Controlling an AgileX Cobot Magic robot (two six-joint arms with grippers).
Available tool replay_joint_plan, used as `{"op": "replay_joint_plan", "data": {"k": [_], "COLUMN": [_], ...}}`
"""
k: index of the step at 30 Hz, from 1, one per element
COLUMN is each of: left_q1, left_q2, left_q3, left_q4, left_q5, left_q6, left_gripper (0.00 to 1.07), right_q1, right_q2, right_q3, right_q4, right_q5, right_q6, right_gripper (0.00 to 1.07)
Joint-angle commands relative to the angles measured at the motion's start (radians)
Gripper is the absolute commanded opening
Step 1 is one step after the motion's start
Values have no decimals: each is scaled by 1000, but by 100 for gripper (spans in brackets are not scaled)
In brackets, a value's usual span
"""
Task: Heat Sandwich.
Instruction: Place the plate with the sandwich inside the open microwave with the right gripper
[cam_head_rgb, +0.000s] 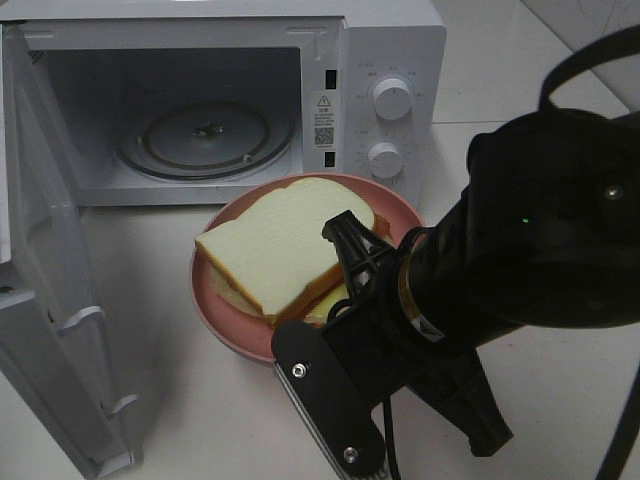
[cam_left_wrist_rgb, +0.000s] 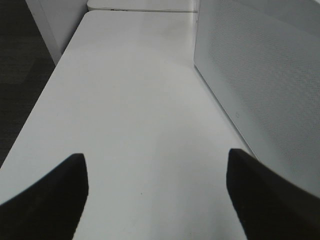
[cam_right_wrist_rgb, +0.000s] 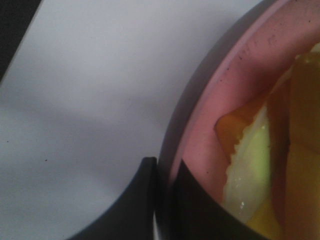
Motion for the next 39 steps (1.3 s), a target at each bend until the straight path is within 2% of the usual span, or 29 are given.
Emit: {"op": "replay_joint_plan", "data": {"k": [1,14,19,22,33,34,39], "left_q1": [1,1,1,1,1,1,1], "left_q2": [-17,-17,-17,-17,-17,-17,-17], "left_q3": [3,3,3,3,3,3,3], "left_q4": [4,4,4,4,4,4,4], "left_q5": [-18,-18,-18,-18,-18,-18,-18], "left_q6": [-1,-1,-1,-1,-1,-1,-1], "left_gripper": [74,74,74,74,74,74,74], "right_q1": [-1,-59,-74,-104,-136,-150,-185], "right_q2": [19,171,242,296,417,443,498], "right_q3": [-38,-256,-347,-423,-597,-644,-746], "right_q4": [-16,4,36,103,119,119,131], "right_q5": [-32,-37,-38,-36,27,44,47], "right_q6": [-16,-61,-97,-142,-186,-188,-199], "right_gripper": [0,0,0,0,0,0,0]}}
